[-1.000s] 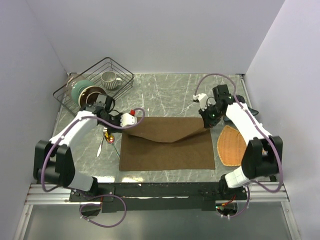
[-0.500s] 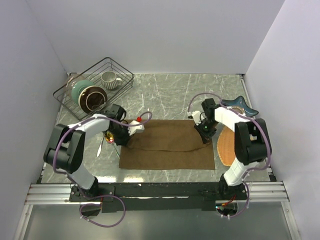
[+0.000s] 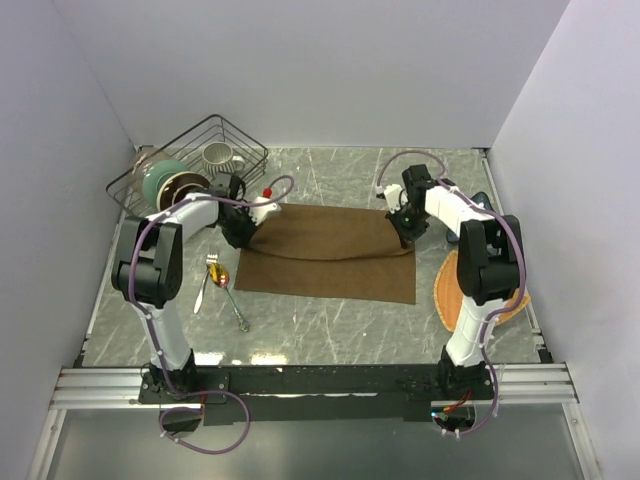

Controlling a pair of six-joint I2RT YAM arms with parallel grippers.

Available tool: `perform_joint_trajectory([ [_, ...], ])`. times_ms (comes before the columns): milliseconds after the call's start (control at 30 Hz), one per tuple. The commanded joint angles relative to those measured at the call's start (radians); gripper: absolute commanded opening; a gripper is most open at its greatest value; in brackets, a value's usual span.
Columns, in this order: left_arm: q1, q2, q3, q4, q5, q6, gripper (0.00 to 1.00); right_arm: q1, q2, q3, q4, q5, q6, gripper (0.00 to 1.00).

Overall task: Fold the napkin into a case and place the utensils inside
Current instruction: Flatten out the napkin at the center of the board.

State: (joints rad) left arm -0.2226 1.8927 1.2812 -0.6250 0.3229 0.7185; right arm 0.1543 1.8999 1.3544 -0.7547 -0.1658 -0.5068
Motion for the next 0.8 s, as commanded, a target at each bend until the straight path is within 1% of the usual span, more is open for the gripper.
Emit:
perform_joint_trajectory([
  [0, 0.014, -0.035, 0.069, -0.111, 0.004, 0.085, 0.01, -0.007, -0.117, 0.002, -0.050, -0.046, -0.029, 0.00],
  [33, 0.012, -0.047, 0.066, -0.139, 0.028, 0.096, 0.01, -0.007, -0.136, -0.008, -0.058, -0.052, -0.033, 0.00],
  [167, 0.014, -0.121, 0.018, -0.183, 0.054, 0.148, 0.01, -0.001, -0.221, -0.061, -0.107, -0.099, -0.038, 0.00],
  [233, 0.014, -0.133, -0.003, -0.237, 0.059, 0.194, 0.01, 0.008, -0.245, -0.087, -0.110, -0.107, -0.030, 0.00],
  [367, 0.014, -0.148, -0.037, -0.294, 0.062, 0.223, 0.01, 0.044, -0.275, -0.184, -0.094, -0.106, -0.010, 0.00],
  [533, 0.011, -0.179, -0.088, -0.268, 0.061, 0.204, 0.01, 0.060, -0.269, -0.245, -0.051, -0.068, 0.002, 0.00],
  [767, -0.038, -0.161, -0.160, -0.186, 0.033, 0.137, 0.01, 0.064, -0.202, -0.274, 0.009, -0.014, -0.002, 0.00],
])
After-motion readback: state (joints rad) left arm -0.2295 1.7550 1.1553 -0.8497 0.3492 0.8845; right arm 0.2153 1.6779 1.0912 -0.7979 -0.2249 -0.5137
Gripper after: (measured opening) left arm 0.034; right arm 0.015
